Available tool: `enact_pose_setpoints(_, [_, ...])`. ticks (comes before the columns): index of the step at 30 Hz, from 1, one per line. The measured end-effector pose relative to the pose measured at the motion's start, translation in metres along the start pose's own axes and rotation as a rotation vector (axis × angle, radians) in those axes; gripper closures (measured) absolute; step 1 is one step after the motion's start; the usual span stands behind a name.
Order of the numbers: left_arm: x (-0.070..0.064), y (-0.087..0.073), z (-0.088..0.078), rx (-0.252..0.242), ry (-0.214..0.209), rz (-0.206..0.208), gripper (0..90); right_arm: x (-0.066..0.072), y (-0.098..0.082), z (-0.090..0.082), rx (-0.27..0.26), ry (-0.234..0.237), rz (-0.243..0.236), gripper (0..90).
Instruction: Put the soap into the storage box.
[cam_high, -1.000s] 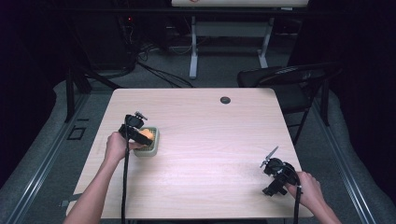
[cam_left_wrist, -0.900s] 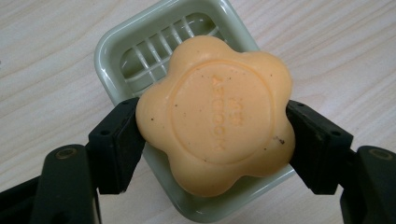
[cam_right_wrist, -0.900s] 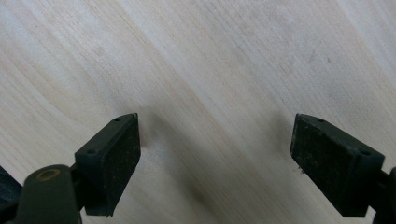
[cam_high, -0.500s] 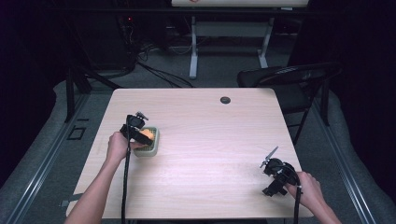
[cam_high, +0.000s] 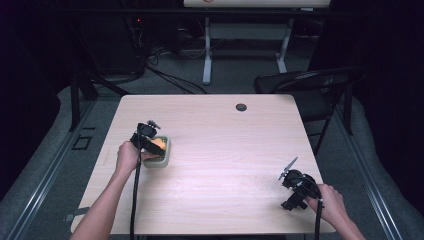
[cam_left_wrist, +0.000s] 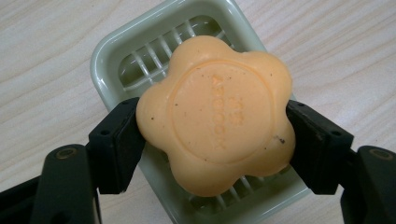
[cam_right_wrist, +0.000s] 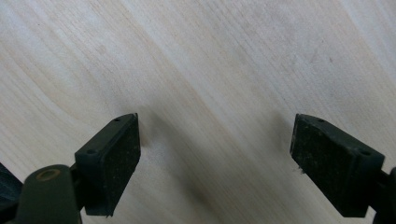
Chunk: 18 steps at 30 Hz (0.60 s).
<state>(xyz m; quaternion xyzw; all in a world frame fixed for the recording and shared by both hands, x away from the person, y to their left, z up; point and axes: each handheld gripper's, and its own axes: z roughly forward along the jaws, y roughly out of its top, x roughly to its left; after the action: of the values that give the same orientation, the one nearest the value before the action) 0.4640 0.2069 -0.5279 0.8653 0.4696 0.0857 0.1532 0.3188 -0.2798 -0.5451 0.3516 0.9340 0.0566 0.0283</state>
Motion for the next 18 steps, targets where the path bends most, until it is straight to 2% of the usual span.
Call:
enact_pose_setpoints(5, [-0.0017,0.0001,0.0001,0.003,0.014,-0.001,26.4,-0.0005,0.0003,-0.0007,0.007,0.004,-0.011,15.7])
enact_pose_setpoints(6, [-0.0022,0.0,0.0003,0.001,0.018,-0.002,26.4,0.001,-0.0006,0.001,-0.019,0.013,0.011,15.8])
enact_pose_setpoints(8, [-0.0031,0.0,0.0007,0.001,0.022,-0.003,26.3,-0.0002,0.0004,-0.0009,0.007,0.01,-0.011,15.8])
enact_pose_setpoints(12, [-0.0032,-0.0002,0.0008,-0.001,0.026,-0.001,26.2,0.0009,-0.0006,0.0,-0.012,0.009,0.004,15.8])
enact_pose_setpoints(13, [-0.0033,-0.0004,0.0005,0.002,0.024,-0.002,26.1,0.0011,-0.0003,-0.0008,-0.002,-0.004,-0.001,15.8])
enact_pose_setpoints(14, [-0.0032,-0.0006,0.0006,0.001,0.023,-0.003,26.1,0.0008,-0.0005,0.0,-0.012,0.006,0.003,15.8])
enact_pose_setpoints(18, [-0.002,-0.0012,0.0,-0.003,0.021,-0.001,25.7,0.0003,0.0004,-0.0015,0.008,0.002,-0.011,15.7])
